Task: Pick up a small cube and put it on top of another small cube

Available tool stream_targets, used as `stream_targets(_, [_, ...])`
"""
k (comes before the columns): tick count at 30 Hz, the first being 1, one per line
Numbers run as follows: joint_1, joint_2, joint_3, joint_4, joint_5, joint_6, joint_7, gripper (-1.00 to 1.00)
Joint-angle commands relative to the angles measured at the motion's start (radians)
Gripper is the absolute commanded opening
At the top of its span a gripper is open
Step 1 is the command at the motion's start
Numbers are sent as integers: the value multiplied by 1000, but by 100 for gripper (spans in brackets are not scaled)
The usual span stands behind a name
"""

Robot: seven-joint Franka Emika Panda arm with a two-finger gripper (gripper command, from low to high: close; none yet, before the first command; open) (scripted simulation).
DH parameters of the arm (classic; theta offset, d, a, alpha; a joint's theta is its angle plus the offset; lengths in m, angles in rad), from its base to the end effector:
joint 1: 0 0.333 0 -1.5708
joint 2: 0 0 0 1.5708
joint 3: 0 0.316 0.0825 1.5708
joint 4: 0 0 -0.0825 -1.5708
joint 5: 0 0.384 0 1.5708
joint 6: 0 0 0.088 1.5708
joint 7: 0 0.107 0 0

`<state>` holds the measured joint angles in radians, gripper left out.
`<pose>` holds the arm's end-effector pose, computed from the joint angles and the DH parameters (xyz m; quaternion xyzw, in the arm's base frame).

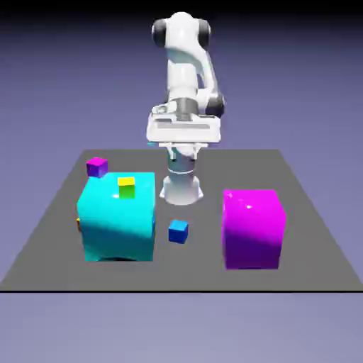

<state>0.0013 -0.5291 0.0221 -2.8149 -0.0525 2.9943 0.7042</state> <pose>0.3920 0.0129 0.4338 -0.8916 0.2908 -0.3304 0.1061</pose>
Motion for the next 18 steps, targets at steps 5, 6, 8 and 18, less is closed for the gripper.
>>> stream_targets(5, [-44,170,92,-20,-218,-177,-153,0])
stream_targets(6, [-53,203,110,-24,-261,-213,-183,0])
stream_targets(8, [-71,271,147,-33,-348,-284,-244,0])
stream_targets(18, [-123,562,209,-36,-737,-453,-330,0])
